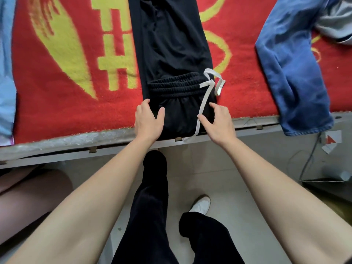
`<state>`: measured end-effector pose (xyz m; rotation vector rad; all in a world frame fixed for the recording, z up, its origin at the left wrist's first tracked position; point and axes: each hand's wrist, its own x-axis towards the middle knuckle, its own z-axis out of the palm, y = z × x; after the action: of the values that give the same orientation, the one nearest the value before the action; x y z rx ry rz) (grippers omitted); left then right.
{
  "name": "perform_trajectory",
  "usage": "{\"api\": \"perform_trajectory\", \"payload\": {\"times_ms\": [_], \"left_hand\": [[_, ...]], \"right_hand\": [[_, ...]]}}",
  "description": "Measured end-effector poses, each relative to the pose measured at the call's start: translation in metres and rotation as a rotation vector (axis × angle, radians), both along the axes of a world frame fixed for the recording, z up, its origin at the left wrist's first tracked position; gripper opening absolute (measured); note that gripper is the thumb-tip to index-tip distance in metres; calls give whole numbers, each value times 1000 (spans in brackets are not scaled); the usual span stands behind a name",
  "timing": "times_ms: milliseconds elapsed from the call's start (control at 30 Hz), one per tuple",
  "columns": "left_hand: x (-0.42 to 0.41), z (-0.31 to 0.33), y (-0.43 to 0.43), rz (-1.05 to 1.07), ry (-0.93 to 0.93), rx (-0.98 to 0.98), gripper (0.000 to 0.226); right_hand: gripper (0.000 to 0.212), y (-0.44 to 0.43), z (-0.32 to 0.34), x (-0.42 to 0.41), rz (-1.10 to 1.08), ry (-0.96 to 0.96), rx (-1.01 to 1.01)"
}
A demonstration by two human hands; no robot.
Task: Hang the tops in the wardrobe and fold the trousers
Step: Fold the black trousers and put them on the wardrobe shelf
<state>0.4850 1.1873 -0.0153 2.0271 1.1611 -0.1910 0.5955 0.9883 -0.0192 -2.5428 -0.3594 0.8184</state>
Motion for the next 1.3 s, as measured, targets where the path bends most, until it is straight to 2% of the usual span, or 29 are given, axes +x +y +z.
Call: {"api": "perform_trajectory", "payload": {"times_ms": [133,200,233,300,400,467,500,567,600,633,733,800,867,900,967,1033,1100,1133,1167,1233,1300], "left_hand": [[33,-13,11,-217,-73,349,70],[51,-19,23,-393,-78,407,72],[58,-22,30,-473,-66,411,72],[71,-27,43,-612,1,424,71],[85,-28,57,-737,118,450,67],[91,-28,61,-768,144,404,63],[92,-29,63,-757,154,354,61],[95,-32,66,-682,170,221,60],[96,-34,68,-641,174,158,60],[98,-36,69,-613,175,115,59],[102,-39,73,-590,163,78,57],[104,-40,76,-590,158,67,56],[107,-40,81,-584,144,50,52],[110,-38,84,-577,118,40,50],[118,-32,90,-580,12,71,44],[129,-25,96,-609,-130,177,40],[139,-23,99,-653,-183,246,41],[141,-25,100,-673,-137,256,44],[143,-27,99,-683,-48,267,47],[140,-32,96,-647,103,341,53],[133,-30,88,-574,93,469,55]], "right_hand": [[104,21,-5,5,-180,-183,41],[112,33,-9,23,-172,-172,65],[113,38,-10,34,-162,-105,79],[97,42,-9,58,-135,48,101],[16,38,-2,87,-25,75,48],[12,30,5,100,52,87,-45],[11,28,11,106,100,79,-160],[21,28,25,118,185,37,-391],[27,32,33,124,155,42,-395],[28,39,46,130,67,75,-293],[29,77,88,144,-318,309,378],[30,104,110,149,-469,506,773],[29,126,113,147,-537,650,978],[27,134,108,142,-549,692,1010],[25,142,85,127,-558,729,896],[20,132,53,108,-421,572,473],[19,111,19,91,-103,289,16],[19,102,9,83,5,184,-54],[23,95,3,74,68,135,-36],[47,86,-1,60,162,46,76],[67,77,-1,49,268,-157,134]]}}
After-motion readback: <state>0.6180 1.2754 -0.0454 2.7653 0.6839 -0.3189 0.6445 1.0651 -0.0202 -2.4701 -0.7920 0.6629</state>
